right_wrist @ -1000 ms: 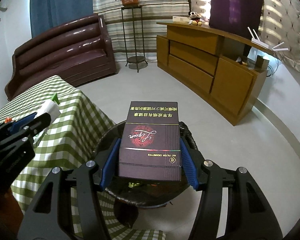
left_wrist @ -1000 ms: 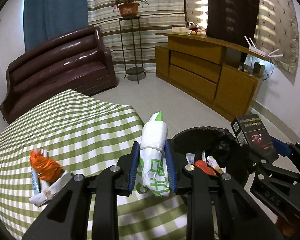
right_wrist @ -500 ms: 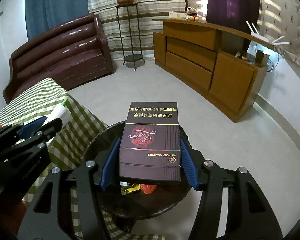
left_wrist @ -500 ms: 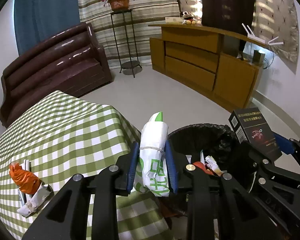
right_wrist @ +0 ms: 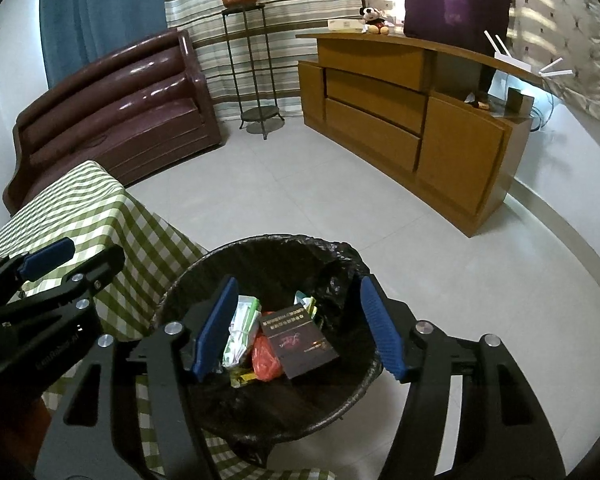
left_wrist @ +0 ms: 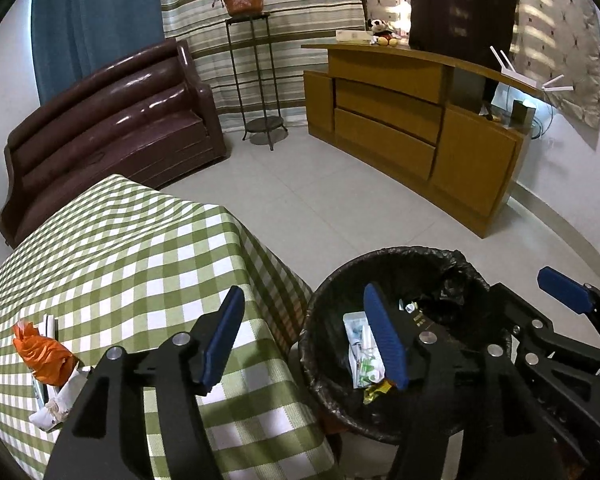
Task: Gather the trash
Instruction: 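Carry the box and bag over the black bin and open both tools, then move both open tools back toward the blue tube and orange bag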
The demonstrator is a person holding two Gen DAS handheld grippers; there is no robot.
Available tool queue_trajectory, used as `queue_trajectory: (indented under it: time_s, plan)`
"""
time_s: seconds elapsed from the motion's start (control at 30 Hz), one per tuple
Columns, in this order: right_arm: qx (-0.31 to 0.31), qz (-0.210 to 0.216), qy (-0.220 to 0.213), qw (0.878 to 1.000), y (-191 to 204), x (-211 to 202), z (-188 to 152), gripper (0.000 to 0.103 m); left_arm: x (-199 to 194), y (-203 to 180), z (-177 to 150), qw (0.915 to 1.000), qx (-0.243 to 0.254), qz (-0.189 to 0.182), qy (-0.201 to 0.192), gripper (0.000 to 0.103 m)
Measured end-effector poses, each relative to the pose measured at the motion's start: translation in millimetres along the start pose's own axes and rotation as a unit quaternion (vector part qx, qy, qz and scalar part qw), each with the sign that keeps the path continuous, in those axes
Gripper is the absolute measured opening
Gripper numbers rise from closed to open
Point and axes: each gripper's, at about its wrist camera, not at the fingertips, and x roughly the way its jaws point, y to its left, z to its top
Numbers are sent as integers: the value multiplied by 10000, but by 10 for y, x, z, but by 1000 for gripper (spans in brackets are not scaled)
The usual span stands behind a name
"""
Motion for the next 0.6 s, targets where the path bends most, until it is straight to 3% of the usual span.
queue_trajectory:
  time_s: [0.6]
  plan:
    - [-64,26,50,10000,168,-215,-137,62,-349,257,-149,9997,-226,10,-104,61]
